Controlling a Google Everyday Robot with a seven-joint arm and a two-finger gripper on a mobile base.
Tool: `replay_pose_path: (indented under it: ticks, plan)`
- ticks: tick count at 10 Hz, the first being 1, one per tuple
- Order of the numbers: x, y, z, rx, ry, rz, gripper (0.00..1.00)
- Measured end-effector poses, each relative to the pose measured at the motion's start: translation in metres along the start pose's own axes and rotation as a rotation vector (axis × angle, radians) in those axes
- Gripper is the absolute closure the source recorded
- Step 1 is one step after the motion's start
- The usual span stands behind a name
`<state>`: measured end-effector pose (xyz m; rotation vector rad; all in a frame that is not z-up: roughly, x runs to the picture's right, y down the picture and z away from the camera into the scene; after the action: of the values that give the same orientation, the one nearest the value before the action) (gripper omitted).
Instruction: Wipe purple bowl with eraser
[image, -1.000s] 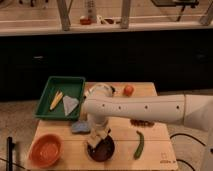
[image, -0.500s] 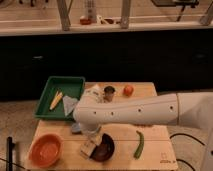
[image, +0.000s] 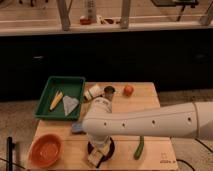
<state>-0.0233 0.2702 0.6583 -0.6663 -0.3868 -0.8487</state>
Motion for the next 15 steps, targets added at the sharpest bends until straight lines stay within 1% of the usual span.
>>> replay_pose_path:
  ticks: [2,3,4,6,7,9,11,13,15]
  plan:
    - [0.016,0.017,-0.001,0.001,0.008,0.059,1.0]
    - [0.023,0.021,0.0,0.002,0.01,0.078,1.0]
    - [0.034,0.02,0.0,0.007,0.012,0.103,1.0]
    - [0.05,0.016,0.001,0.008,0.015,0.126,1.0]
    - [0.064,0.008,0.003,0.007,0.014,0.136,1.0]
    - [0.075,-0.004,0.006,0.009,0.006,0.135,1.0]
    - [0.079,-0.017,0.006,0.01,-0.001,0.123,1.0]
    - [0.072,-0.036,0.007,0.012,-0.005,0.086,1.0]
    - [0.065,-0.05,0.005,0.013,-0.008,0.049,1.0]
